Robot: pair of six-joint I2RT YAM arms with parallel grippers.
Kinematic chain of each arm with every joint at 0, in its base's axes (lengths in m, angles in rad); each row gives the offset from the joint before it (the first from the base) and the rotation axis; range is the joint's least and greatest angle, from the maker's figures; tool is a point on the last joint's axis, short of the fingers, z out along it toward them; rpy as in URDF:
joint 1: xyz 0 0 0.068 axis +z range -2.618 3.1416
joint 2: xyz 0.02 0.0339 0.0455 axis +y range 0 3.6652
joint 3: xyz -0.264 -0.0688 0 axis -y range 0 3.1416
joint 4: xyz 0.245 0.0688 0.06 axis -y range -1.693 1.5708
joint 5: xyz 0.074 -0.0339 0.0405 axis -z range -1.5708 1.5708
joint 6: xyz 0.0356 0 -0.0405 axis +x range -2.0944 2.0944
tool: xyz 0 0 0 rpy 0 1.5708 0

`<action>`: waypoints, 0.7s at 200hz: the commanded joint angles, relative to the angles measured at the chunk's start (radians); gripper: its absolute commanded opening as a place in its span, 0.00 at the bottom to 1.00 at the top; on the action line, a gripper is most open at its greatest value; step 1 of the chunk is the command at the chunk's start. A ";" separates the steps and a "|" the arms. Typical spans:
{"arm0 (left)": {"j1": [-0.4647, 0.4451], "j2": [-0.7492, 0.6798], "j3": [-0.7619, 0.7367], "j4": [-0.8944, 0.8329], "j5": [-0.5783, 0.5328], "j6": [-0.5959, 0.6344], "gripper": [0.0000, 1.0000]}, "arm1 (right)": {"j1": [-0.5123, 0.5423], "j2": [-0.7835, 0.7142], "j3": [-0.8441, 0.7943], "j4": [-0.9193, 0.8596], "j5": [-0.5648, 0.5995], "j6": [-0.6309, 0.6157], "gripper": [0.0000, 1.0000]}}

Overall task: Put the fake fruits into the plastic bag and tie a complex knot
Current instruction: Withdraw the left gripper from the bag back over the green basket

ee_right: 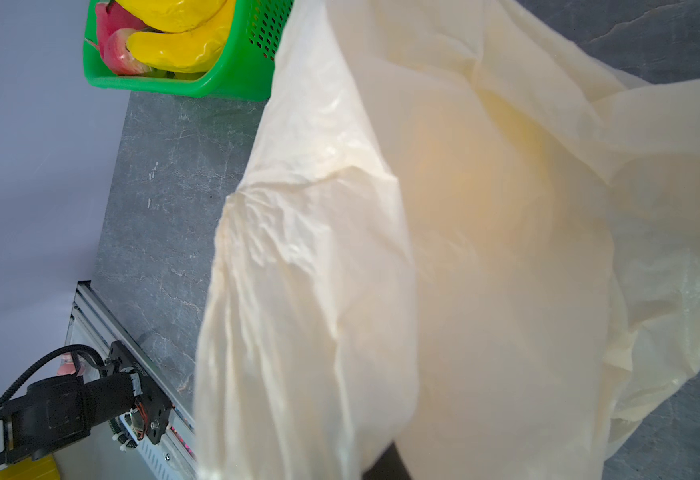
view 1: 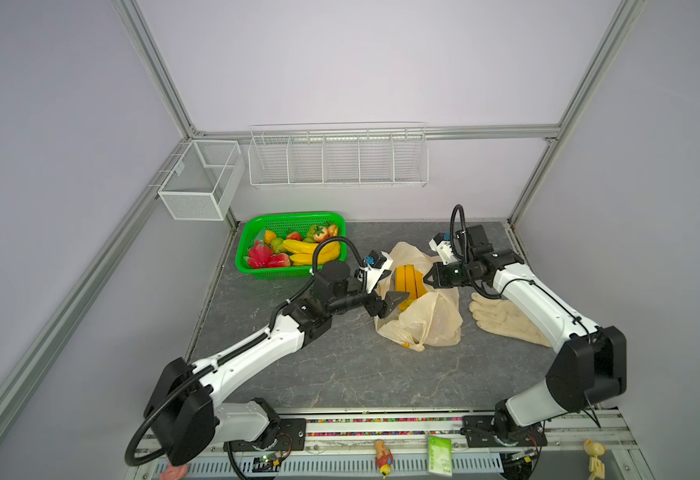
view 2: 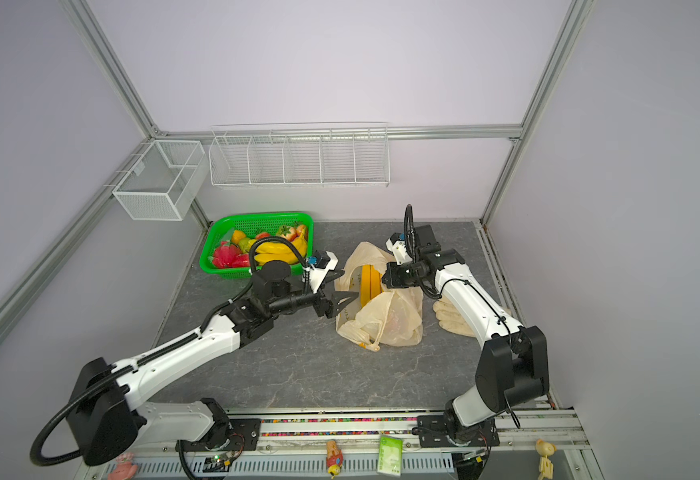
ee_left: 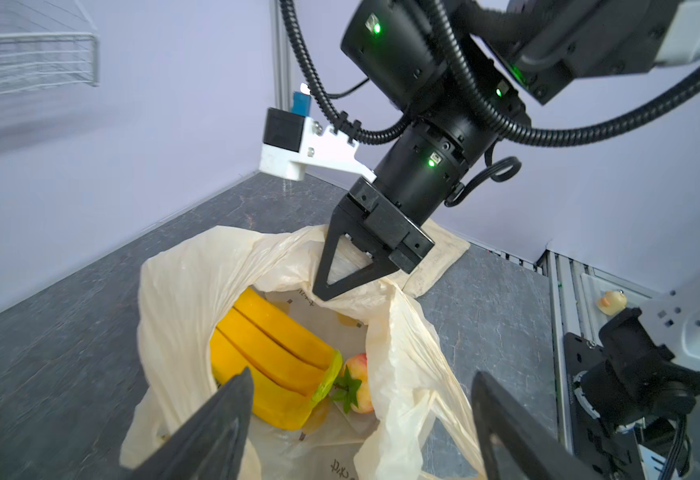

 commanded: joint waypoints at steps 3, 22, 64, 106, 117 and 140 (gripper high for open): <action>0.063 -0.113 0.038 -0.212 -0.239 -0.076 0.82 | -0.005 -0.019 -0.018 0.027 0.008 0.011 0.06; 0.187 -0.143 0.068 -0.360 -0.368 -0.133 0.82 | -0.006 -0.020 -0.028 0.048 -0.005 0.016 0.06; 0.464 -0.090 0.153 -0.602 -0.518 -0.015 0.81 | -0.005 -0.019 -0.045 0.087 -0.047 0.026 0.07; 0.605 0.104 0.229 -0.574 -0.559 0.095 0.81 | -0.005 -0.018 -0.045 0.103 -0.087 0.036 0.06; 0.623 0.166 0.255 -0.563 -0.559 0.118 0.81 | -0.005 -0.025 -0.048 0.100 -0.081 0.037 0.06; 0.654 0.288 0.323 -0.581 -0.558 0.149 0.82 | -0.005 -0.046 -0.057 0.099 -0.060 0.033 0.06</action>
